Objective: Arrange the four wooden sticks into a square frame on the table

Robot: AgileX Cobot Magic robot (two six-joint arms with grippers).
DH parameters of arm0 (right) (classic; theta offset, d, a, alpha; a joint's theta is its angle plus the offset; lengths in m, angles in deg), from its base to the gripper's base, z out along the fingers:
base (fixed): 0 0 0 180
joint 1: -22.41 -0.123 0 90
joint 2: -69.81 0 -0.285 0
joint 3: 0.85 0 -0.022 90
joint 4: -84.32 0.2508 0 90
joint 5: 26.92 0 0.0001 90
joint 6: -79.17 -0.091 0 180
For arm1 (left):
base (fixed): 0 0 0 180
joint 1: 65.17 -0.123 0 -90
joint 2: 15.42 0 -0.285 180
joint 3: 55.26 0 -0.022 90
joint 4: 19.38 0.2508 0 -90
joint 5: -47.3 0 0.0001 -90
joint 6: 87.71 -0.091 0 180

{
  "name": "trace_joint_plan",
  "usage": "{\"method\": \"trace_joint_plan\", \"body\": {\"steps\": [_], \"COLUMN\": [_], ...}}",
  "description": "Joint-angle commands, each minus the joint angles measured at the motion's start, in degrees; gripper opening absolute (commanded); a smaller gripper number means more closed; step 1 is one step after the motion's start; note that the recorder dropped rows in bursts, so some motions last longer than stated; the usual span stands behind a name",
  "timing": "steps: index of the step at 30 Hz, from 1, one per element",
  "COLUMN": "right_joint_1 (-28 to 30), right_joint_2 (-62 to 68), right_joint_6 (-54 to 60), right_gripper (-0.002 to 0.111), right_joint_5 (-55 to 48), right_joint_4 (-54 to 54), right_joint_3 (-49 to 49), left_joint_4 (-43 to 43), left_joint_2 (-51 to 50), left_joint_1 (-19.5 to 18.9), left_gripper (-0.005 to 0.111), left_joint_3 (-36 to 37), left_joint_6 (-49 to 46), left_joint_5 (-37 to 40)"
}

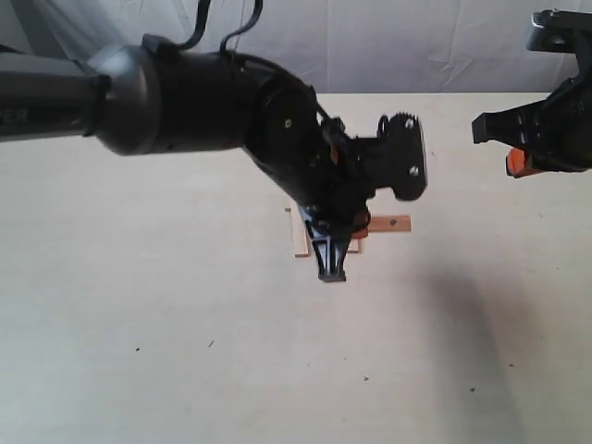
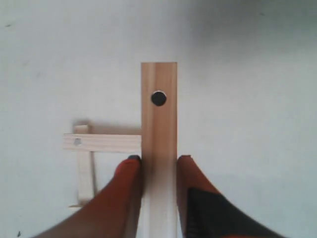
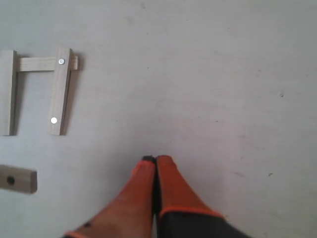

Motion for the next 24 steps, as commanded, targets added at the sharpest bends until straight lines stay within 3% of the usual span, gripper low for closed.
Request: {"method": "trace_joint_plan", "body": {"steps": [1,7,13,24], "right_joint_1": [0.28,0.28,0.28,0.28], "right_joint_2": [-0.58,-0.58,-0.58,-0.58], "right_joint_6": [0.48,0.48,0.48,0.00], "right_gripper": [0.000,0.000,0.000,0.000], "right_joint_5": [0.96,1.29,1.49,1.88], "right_joint_4": [-0.04,0.18,1.05,1.03], "right_joint_3": [0.21,0.10,0.10,0.10], "left_joint_4": [1.64,1.38,-2.48,-2.91], "left_joint_2": [-5.70,-11.61,-15.14,-15.32], "left_joint_1": [-3.19,-6.05,-6.28,-6.39], "left_gripper": [0.000,0.000,0.000,0.002], "left_joint_3": [-5.56,-8.13,-8.13,-8.13], "left_joint_6": [0.29,-0.33,-4.87,-4.23], "left_joint_5": [1.12,0.07,-0.30,0.06]}}
